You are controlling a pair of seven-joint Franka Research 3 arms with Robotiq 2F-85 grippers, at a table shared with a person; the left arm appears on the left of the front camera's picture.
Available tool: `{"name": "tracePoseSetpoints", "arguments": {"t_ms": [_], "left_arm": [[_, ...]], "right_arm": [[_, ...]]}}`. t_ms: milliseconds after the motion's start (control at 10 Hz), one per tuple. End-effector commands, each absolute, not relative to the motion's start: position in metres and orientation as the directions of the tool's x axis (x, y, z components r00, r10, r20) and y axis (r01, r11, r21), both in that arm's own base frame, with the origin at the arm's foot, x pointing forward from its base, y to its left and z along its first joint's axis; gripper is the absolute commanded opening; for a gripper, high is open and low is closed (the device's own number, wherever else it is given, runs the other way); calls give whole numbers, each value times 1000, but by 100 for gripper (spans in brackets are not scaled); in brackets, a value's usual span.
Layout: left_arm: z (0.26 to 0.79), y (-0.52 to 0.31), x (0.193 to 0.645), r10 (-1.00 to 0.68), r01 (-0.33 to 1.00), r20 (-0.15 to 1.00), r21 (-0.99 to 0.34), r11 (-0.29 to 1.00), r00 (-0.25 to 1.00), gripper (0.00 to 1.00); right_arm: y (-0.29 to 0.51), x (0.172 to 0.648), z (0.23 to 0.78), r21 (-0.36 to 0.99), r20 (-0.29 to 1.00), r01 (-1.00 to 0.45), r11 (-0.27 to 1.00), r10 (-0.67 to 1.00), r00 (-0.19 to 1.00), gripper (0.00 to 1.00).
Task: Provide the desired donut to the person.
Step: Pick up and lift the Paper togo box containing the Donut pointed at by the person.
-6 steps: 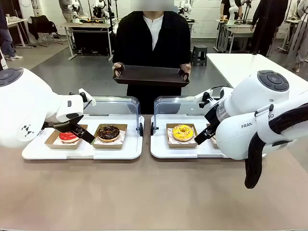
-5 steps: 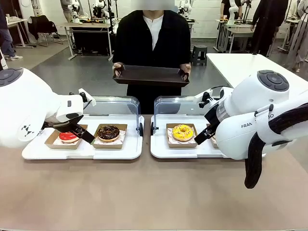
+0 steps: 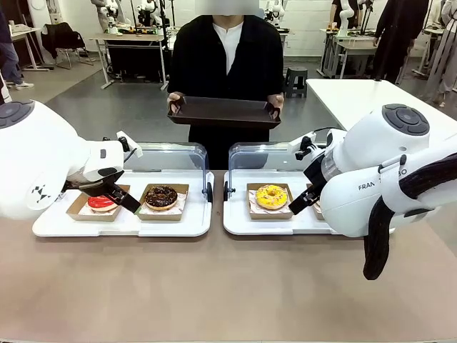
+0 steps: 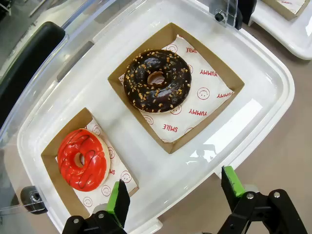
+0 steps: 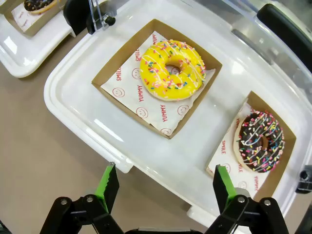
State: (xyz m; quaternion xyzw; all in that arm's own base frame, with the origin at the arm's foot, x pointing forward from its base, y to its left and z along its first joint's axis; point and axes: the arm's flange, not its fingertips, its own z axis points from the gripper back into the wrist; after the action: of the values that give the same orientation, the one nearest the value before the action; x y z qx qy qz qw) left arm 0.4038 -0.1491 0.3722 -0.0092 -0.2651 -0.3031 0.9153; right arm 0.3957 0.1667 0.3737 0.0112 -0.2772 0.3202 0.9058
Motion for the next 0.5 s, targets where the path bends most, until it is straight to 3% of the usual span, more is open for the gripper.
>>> {"name": "tracePoseSetpoints", "arguments": {"t_ms": [0,400], "left_arm": [[372,-149,404,-550,560,491,144,816,676,100],[372,-149,404,-550,560,491,144,816,676,100]], "right_arm": [[167,396,374,-157,509,-587,794,574,641,100],[167,396,374,-157,509,-587,794,574,641,100]]}}
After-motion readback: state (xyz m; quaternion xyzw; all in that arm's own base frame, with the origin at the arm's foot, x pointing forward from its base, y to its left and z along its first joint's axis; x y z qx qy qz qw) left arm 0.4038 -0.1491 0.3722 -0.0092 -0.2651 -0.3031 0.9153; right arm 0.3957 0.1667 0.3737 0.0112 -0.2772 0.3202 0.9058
